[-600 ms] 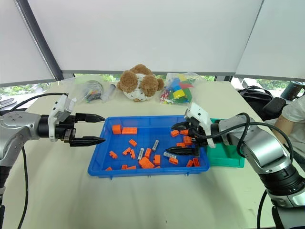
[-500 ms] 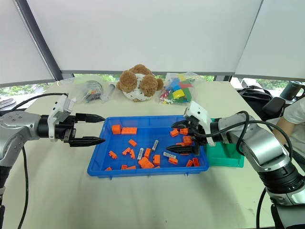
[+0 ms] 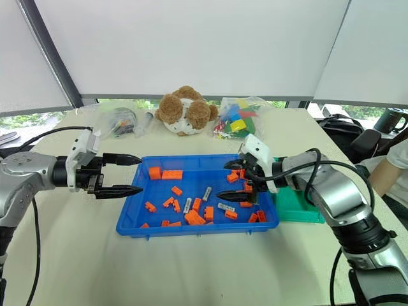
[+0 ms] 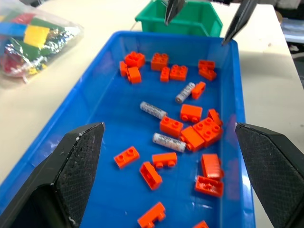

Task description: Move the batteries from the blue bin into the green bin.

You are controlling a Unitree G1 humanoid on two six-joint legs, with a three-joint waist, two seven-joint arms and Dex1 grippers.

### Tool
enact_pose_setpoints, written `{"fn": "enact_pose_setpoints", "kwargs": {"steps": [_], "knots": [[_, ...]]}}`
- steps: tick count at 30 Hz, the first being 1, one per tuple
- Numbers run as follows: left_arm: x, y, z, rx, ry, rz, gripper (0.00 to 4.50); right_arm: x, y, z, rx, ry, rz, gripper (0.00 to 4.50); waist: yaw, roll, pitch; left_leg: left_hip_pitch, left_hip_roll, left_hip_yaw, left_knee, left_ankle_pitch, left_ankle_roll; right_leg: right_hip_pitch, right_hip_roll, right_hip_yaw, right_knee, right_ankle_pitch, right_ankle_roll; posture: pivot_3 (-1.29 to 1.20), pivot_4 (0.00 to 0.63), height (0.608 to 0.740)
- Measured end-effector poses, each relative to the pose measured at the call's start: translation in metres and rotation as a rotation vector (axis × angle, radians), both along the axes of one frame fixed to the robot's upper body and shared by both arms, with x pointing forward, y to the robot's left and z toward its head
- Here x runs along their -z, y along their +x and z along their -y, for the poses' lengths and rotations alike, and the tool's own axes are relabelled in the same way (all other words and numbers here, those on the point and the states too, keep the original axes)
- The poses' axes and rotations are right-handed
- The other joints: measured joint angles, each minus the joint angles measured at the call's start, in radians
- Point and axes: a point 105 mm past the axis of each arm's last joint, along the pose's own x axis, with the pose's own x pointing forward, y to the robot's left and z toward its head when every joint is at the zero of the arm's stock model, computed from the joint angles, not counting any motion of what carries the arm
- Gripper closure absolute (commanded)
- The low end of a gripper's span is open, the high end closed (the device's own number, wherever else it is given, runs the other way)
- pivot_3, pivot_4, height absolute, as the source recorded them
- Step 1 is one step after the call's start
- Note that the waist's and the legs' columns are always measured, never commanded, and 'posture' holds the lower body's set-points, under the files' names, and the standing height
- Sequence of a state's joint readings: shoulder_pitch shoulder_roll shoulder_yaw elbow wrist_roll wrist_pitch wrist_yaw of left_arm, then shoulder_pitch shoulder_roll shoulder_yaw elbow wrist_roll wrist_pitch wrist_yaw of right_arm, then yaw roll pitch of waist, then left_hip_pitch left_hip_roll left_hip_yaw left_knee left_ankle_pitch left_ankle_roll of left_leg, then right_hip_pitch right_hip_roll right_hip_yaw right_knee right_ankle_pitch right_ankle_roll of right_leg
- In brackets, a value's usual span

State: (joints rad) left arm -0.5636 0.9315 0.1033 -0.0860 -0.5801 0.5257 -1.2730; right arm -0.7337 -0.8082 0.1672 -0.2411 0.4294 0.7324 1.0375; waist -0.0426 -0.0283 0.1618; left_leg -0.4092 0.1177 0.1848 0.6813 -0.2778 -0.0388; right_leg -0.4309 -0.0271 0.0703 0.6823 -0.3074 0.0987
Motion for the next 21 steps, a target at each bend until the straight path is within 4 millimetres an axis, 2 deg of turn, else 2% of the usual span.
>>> {"fn": "enact_pose_setpoints", "kwargs": {"steps": [4,8,12,17,21], "knots": [[-0.001,0.000,0.000,-0.011,-0.007,0.002,0.00,-0.008,0.011,-0.009,0.031,0.015,-0.014,0.04,-0.001,0.000,0.000,0.000,0.000,0.000,0.000,0.000,0.000,0.000,0.000,0.000,0.000,0.000,0.000,0.00,0.150,0.733],[0.000,0.000,0.004,-0.001,-0.029,0.001,0.00,-0.009,0.024,-0.031,0.077,0.008,-0.082,0.04,-0.002,0.000,0.000,0.000,0.000,0.000,-0.001,0.000,0.000,-0.001,0.000,0.000,0.001,0.000,0.000,0.00,0.150,0.733],[-0.001,0.002,0.004,-0.009,-0.037,0.006,0.00,0.014,0.027,-0.058,0.050,-0.093,-0.136,0.04,-0.001,0.000,0.000,0.000,0.000,0.001,-0.001,0.000,0.000,-0.001,0.000,0.000,0.001,0.000,0.000,0.00,0.150,0.733],[-0.001,0.003,0.003,-0.017,-0.040,0.006,0.00,0.035,0.026,-0.081,0.010,-0.171,-0.199,0.04,-0.002,0.000,0.000,-0.001,0.000,0.001,-0.001,0.000,0.000,-0.001,0.000,0.000,0.001,0.000,0.000,0.00,0.150,0.733],[-0.001,0.004,0.002,-0.023,-0.040,0.009,0.00,0.060,0.024,-0.095,0.004,-0.251,-0.253,0.04,-0.002,0.000,0.000,-0.001,0.000,0.001,-0.001,0.000,0.000,-0.001,0.000,0.000,0.001,0.000,0.000,0.00,0.150,0.733]]}}
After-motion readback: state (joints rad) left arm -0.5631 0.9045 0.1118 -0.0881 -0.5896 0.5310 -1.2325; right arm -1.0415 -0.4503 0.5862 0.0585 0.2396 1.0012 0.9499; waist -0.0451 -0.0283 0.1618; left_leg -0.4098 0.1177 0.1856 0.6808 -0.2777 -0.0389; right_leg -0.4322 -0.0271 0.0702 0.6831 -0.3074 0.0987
